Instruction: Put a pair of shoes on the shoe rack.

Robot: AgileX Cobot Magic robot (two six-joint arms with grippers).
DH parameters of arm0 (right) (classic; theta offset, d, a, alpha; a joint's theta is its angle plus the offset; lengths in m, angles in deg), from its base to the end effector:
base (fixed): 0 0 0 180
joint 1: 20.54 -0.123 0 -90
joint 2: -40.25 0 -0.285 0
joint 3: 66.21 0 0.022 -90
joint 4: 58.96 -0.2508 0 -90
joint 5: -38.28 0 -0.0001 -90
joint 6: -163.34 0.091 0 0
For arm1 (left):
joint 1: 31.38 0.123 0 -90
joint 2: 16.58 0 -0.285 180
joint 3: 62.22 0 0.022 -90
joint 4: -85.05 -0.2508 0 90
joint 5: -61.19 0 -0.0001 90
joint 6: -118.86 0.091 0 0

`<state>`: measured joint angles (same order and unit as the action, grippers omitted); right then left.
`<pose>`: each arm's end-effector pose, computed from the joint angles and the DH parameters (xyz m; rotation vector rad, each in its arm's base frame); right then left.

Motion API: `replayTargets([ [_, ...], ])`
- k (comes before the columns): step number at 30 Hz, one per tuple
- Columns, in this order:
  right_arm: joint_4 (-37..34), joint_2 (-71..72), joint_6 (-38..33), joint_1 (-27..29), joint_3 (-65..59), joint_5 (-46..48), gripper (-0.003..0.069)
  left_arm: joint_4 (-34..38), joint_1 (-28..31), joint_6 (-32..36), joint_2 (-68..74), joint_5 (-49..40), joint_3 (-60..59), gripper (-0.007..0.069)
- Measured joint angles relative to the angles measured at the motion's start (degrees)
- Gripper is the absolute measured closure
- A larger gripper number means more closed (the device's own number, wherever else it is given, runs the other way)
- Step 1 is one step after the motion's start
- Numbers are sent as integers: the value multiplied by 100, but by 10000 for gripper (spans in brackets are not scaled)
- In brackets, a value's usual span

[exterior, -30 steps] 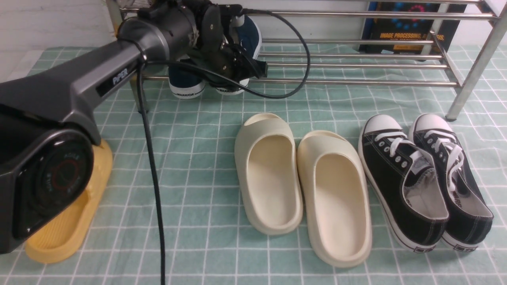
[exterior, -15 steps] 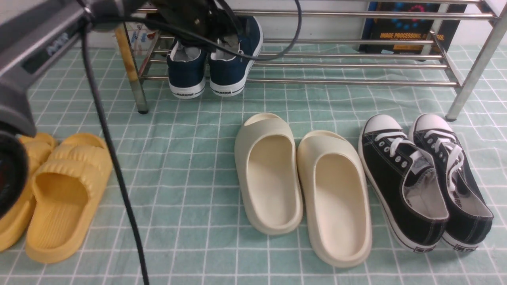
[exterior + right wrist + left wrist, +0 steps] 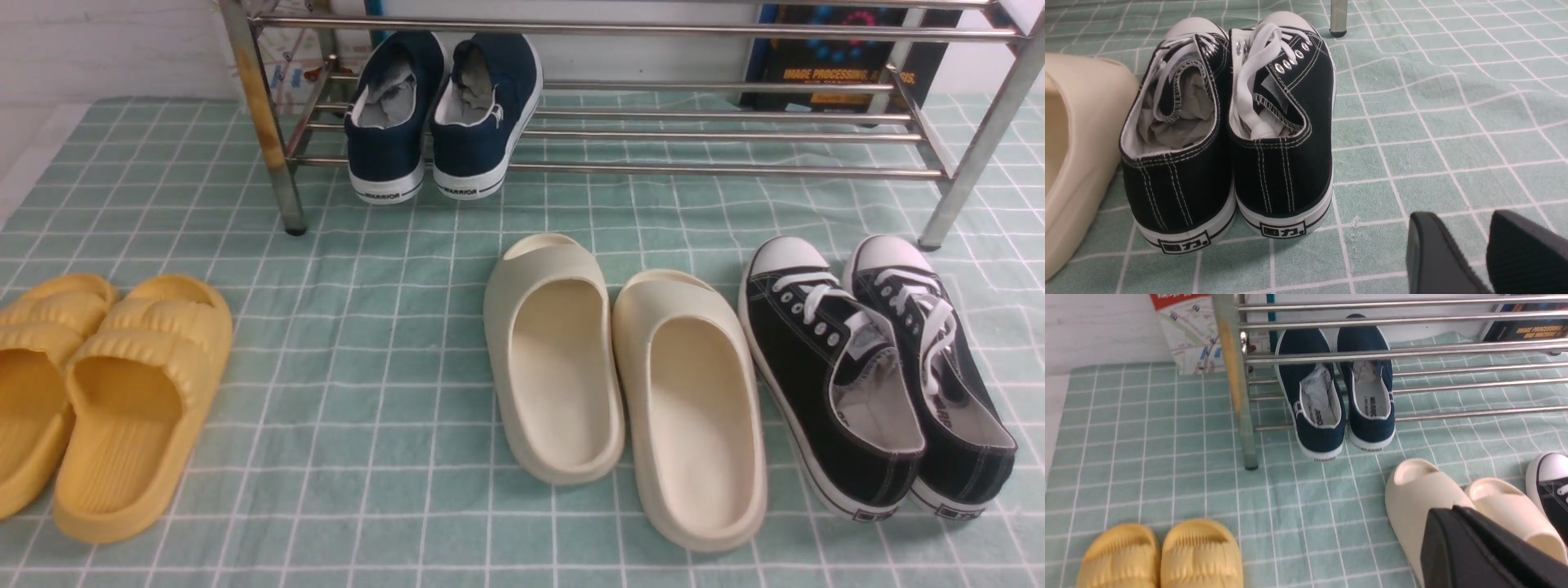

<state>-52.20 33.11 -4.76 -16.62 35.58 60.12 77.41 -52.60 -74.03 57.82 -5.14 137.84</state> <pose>0.0519 -0.0076 0.1739 0.1855 1.8589 -0.0204 0.1831 -0.0592 0.5157 0.1360 2.1002 -0.1978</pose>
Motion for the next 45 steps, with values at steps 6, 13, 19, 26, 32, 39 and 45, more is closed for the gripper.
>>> replayTargets([
  [6,0,0,0,0,0,0,419,0,0,-632,-2012,779,-2708,624],
  [13,0,0,0,0,0,0,419,19,0,-1508,-3642,1270,-4851,622],
  [19,0,0,0,0,0,0,419,31,0,-1739,-4391,1198,-5633,617],
  [26,0,0,0,0,0,0,419,9,0,-1771,-4593,973,-6002,617],
  [32,0,0,0,0,0,0,419,-36,0,-1503,-4593,1011,-6008,638],
  [39,0,0,0,0,0,0,419,202,500,-1095,-5287,2506,-6936,638],
  [45,0,0,0,0,0,0,419,1024,1475,-148,-6181,3679,-7983,638],
])
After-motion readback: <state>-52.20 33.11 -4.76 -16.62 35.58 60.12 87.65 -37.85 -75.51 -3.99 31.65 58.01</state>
